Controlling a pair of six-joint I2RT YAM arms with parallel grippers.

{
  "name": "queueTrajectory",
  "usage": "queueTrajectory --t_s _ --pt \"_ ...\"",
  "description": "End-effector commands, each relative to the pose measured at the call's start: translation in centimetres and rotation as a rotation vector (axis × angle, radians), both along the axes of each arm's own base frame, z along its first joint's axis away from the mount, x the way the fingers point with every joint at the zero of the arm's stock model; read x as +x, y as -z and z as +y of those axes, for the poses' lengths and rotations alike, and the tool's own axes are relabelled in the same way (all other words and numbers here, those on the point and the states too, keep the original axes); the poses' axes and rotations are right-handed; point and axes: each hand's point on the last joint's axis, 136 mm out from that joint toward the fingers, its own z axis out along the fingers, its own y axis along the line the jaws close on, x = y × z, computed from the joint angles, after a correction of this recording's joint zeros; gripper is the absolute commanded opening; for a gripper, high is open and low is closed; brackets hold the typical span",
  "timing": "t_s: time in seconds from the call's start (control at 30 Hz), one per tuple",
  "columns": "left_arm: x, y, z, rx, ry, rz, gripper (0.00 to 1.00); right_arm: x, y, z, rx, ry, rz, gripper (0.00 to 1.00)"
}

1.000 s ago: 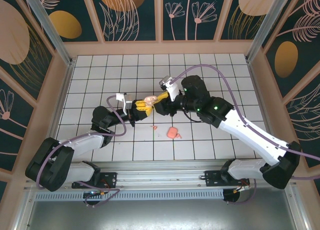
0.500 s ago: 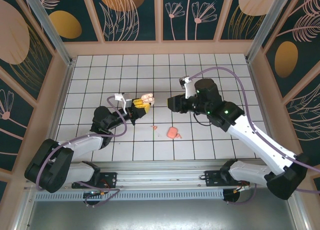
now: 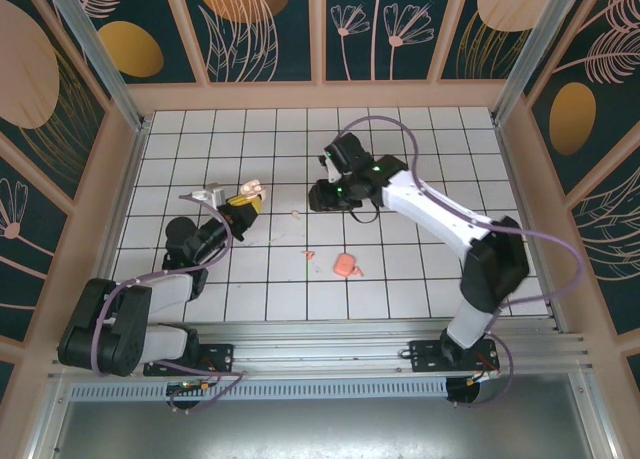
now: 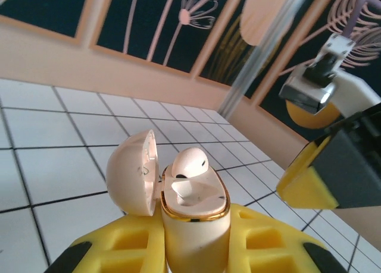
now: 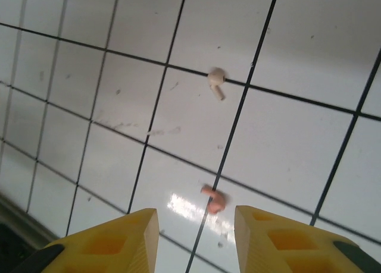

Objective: Insert wireless bluetooth earbuds into charging case

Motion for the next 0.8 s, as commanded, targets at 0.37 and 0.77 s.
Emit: queueTrajectory --t_s 0.37,0.77 --pt "0.9 0.9 4.3 -0.048 -0.149 0.024 0.09 4.8 8.1 5.5 -0.17 -0.06 0.168 0.35" --pt "1.1 0.9 4.4 -0.062 -0.155 0.03 0.09 4.7 12.4 6.9 -0.202 -0.092 0.23 0.35"
